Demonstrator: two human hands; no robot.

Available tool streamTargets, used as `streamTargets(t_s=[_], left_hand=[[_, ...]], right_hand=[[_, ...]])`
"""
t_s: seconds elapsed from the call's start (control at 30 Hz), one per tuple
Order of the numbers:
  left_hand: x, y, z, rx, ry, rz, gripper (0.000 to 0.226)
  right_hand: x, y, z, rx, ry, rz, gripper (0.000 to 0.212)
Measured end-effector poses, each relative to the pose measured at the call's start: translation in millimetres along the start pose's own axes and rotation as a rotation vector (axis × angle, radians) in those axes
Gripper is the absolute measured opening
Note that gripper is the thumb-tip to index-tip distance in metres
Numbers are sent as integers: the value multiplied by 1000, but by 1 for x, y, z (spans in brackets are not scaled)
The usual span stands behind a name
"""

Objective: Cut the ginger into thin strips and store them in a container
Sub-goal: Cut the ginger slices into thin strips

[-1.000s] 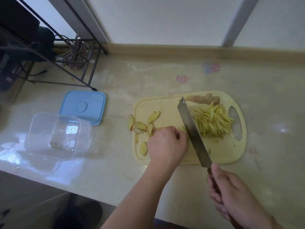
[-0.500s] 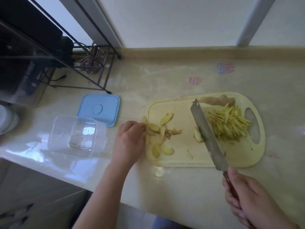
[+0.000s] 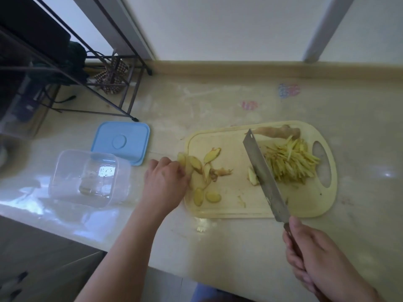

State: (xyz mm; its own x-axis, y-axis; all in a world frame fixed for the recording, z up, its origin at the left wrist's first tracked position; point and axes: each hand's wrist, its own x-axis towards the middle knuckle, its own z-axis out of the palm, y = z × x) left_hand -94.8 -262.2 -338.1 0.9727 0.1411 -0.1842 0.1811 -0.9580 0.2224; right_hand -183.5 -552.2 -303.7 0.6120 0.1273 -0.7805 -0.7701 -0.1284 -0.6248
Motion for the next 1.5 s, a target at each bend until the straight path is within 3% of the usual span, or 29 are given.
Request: streamTargets(t_s=[0.07,0.2,0.27,0.43,0.6,0.83,1.03,1.23,1.4,1.5], left_hand=[[-5,6,-10,-106,-19,-84,16],[-20,65,-17,-715,-40,-238,23],[-28,98,-1,-769,-73,-234,26],[-25,129,31,-475,-67,-163,21],[-31,123,38,-134,136,37,29],[-33,92,59,-254,269,444,12],[-24,92,59,-237,279,527,10],[-14,87,56,-280,225,792,10],[-11,89,57,-290,216,816,7],[-10,89,54,-273,220,822,10]], right_hand=[[0,0,0,8,-14,1,84],[0,0,-1,20,-19,-2,84],[-1,0,0,17,-15,-12,87],[-1,0,-1,1,-2,-20,87],[-3,1,-4,29,-31,-4,71],[-3,-2,-4,33,-40,23,64],[-4,-4,-3,-89,-37,-22,63],[-1,-2,-7,-109,-22,-20,62],[-3,2,-5,-199,56,-45,81],[-6,2,-6,-241,49,-65,73]])
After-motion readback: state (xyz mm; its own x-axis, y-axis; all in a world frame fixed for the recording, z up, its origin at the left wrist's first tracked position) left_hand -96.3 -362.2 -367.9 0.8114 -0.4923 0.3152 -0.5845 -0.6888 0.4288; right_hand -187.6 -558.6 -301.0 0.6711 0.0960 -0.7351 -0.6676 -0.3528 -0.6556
